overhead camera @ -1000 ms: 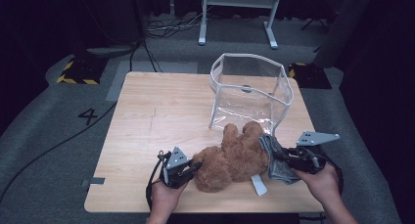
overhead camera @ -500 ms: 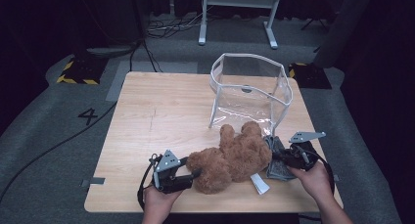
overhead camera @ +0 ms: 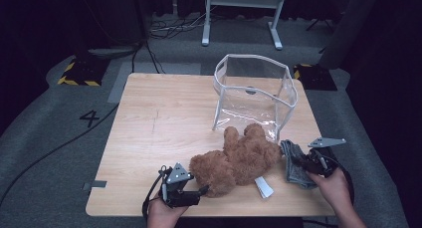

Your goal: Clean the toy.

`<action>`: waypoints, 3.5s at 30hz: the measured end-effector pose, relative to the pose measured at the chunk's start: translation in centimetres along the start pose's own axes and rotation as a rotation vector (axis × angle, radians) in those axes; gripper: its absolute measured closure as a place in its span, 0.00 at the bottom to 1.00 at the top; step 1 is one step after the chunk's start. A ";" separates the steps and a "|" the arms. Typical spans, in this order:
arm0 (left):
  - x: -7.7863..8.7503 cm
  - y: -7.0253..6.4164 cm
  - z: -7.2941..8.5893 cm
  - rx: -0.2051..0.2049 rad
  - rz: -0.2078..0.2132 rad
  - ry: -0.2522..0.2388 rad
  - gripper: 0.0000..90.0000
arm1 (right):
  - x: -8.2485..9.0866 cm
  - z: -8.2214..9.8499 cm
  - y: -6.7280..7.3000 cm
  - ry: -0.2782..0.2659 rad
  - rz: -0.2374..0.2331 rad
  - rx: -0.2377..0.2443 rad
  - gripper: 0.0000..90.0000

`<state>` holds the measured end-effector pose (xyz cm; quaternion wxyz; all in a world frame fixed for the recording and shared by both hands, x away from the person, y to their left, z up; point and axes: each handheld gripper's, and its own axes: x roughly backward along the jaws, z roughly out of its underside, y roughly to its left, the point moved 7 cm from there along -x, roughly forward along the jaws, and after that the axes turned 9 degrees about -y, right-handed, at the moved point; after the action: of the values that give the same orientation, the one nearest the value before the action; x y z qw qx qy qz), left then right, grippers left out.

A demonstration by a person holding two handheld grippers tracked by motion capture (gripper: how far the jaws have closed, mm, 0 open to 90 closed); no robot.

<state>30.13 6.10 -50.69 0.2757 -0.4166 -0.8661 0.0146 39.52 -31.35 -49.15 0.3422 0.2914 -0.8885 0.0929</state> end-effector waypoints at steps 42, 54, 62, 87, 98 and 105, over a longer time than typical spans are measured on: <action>0.2 1.5 -1.1 0.004 -0.058 -0.018 0.81 | -0.5 -4.3 8.3 -0.122 -0.308 0.262 1.00; 0.7 2.0 -1.7 0.029 -0.079 -0.045 0.57 | 4.3 -5.5 13.0 -0.158 -0.334 0.321 1.00; -1.1 1.4 -1.0 0.029 -0.025 0.028 0.45 | 2.9 -3.2 10.2 -0.101 -0.262 0.253 1.00; -1.5 0.8 -1.4 -0.048 -0.035 0.016 0.99 | 0.4 1.1 0.3 0.056 -0.037 0.048 0.43; -1.6 0.8 -1.4 -0.048 -0.038 0.021 0.99 | -1.5 3.8 -1.2 0.227 0.073 0.063 0.77; -2.0 1.0 -0.8 -0.043 -0.031 0.077 0.86 | -0.3 3.3 -1.0 0.202 0.060 0.061 0.87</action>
<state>32.25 5.17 -51.18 0.3000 -0.4093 -0.8613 -0.0240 38.46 -33.27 -51.90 0.4180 0.2641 -0.8546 0.1588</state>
